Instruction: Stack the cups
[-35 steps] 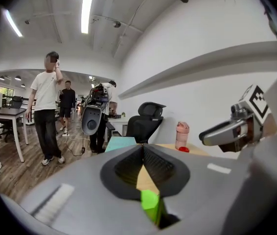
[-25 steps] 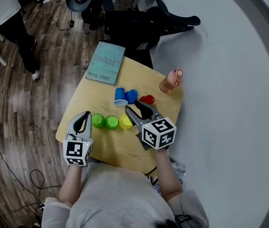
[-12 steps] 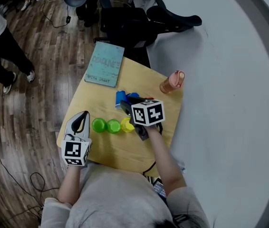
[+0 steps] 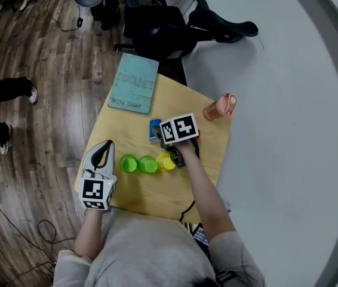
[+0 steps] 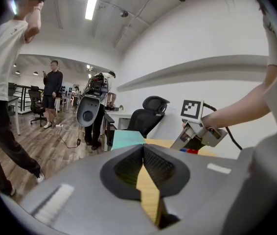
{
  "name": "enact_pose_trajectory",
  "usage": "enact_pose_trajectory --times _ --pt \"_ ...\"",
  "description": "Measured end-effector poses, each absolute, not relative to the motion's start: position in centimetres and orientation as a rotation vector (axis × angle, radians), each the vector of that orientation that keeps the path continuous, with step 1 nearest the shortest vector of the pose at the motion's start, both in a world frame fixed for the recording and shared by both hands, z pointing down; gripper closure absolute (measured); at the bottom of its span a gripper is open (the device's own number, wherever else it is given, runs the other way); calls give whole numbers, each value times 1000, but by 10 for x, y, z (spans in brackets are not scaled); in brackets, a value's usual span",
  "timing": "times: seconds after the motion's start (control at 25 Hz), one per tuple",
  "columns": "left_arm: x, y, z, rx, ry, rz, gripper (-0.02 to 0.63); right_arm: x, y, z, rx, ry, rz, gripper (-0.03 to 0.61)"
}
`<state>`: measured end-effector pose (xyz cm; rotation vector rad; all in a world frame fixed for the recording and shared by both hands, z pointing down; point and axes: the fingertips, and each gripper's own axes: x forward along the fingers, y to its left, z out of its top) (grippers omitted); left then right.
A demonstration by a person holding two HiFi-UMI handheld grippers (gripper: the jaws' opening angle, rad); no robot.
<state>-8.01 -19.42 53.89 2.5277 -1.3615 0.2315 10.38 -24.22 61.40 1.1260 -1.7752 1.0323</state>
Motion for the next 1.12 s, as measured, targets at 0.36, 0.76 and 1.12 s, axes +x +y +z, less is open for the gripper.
enact_pose_trajectory --times 0.36,0.76,1.12 --pt "-86 -205 548 2518 -1320 216 555 101 -247 635 1088 -1660 1026 417" --pt "-93 -208 550 2513 -1304 209 555 77 -245 642 880 -1617 901 417" --pt "-92 -209 549 2511 -1301 198 555 71 -248 645 867 -1554 824 417"
